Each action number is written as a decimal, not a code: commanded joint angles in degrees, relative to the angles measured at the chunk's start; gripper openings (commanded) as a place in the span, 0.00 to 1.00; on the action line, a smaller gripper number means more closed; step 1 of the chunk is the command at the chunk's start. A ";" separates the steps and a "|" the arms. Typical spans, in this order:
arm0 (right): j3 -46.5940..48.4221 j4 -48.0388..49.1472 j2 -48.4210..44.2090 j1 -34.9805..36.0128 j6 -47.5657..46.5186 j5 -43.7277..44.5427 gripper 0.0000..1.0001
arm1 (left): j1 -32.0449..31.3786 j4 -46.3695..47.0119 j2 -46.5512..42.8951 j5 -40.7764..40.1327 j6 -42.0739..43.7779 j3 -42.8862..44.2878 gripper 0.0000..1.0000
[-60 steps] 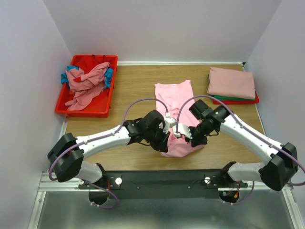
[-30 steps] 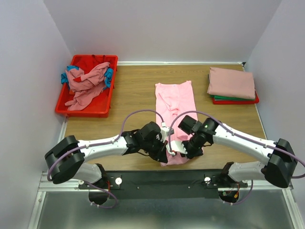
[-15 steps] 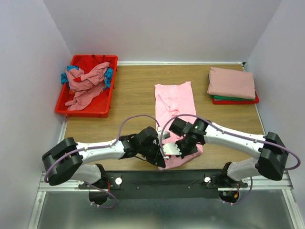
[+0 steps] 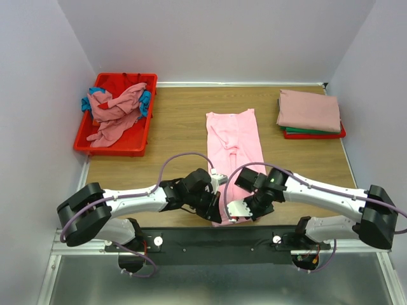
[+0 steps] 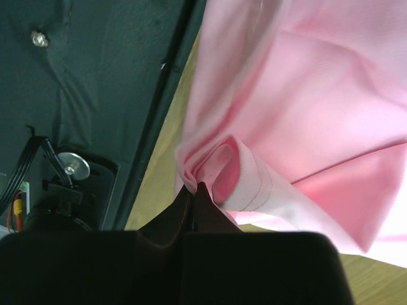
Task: Fold and stack the t-shirts
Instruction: Fold the tshirt
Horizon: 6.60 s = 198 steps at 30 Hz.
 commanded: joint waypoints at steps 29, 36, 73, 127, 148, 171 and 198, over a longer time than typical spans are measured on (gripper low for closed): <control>1.56 -8.44 -4.32 0.41 1.78 -3.95 0.00 | -0.99 -1.60 -0.27 -0.08 1.48 2.88 0.00; 5.51 -6.68 -9.68 -6.35 3.63 -0.74 0.00 | -1.34 -7.93 -2.99 -3.42 2.19 6.31 0.00; 3.23 -8.79 -3.02 4.45 -0.94 -16.84 0.01 | -10.31 1.29 -3.00 -2.98 -7.84 -2.40 0.00; 52.17 26.54 58.06 -54.17 44.93 -20.36 0.01 | 40.31 -17.95 56.05 -3.34 17.66 67.90 0.00; 66.73 25.23 51.33 -53.90 35.83 -18.67 0.84 | 49.28 -21.47 49.58 -4.90 23.96 85.00 0.52; -0.81 14.32 -4.85 -47.31 -10.61 -29.76 1.00 | 20.05 -7.94 -16.60 -13.33 43.93 16.35 0.93; -1.60 12.92 -1.08 -47.31 -15.52 -30.02 1.00 | -4.95 -12.06 -7.22 -45.25 55.54 15.98 0.98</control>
